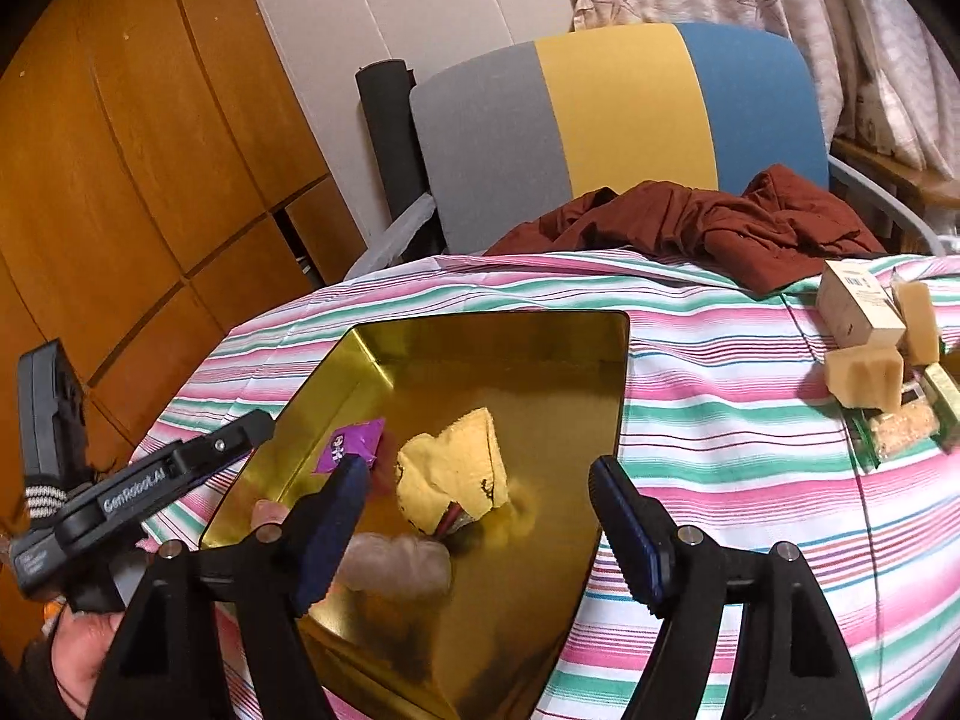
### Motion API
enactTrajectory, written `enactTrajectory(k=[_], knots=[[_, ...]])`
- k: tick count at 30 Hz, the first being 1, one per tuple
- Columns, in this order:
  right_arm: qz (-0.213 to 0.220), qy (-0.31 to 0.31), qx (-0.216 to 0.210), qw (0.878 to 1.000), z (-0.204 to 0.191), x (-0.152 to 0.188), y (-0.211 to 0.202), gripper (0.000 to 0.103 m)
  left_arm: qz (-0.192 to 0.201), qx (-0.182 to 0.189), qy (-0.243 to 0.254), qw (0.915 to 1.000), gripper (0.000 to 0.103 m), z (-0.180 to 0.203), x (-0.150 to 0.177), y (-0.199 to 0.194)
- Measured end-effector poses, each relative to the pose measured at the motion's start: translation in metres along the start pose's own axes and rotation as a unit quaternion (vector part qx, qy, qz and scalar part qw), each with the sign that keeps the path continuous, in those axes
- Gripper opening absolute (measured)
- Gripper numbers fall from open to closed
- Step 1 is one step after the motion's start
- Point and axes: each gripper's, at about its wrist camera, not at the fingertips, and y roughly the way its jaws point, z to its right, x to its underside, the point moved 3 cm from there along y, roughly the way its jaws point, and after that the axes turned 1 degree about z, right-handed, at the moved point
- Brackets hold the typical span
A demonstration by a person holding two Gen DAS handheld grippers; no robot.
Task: Organize objects
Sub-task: 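Drop the purple packet into the gold tray with the left gripper while the right releases the yellow glove there, then move both open grippers from the tray back to the item pile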
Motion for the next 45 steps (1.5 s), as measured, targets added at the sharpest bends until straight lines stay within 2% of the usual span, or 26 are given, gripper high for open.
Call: enactTrajectory(k=[11, 24, 36, 45], knots=[[0.009, 0.014, 0.009, 1.000, 0.015, 0.003, -0.010, 0.076, -0.011, 0.021, 0.024, 0.9994, 0.051, 0.032, 0.015, -0.004], [0.025, 0.034, 0.026, 0.999, 0.041, 0.001, -0.026, 0.076, -0.019, 0.058, 0.101, 0.9930, 0.051, 0.092, 0.031, -0.010], [0.034, 0.075, 0.075, 0.994, 0.100, 0.012, -0.047, 0.076, -0.065, 0.100, 0.168, 0.9786, 0.051, 0.151, 0.070, -0.002], [0.026, 0.125, 0.139, 0.982, 0.176, 0.043, -0.073, 0.076, -0.103, 0.129, 0.226, 0.9602, 0.051, 0.197, 0.103, 0.005]])
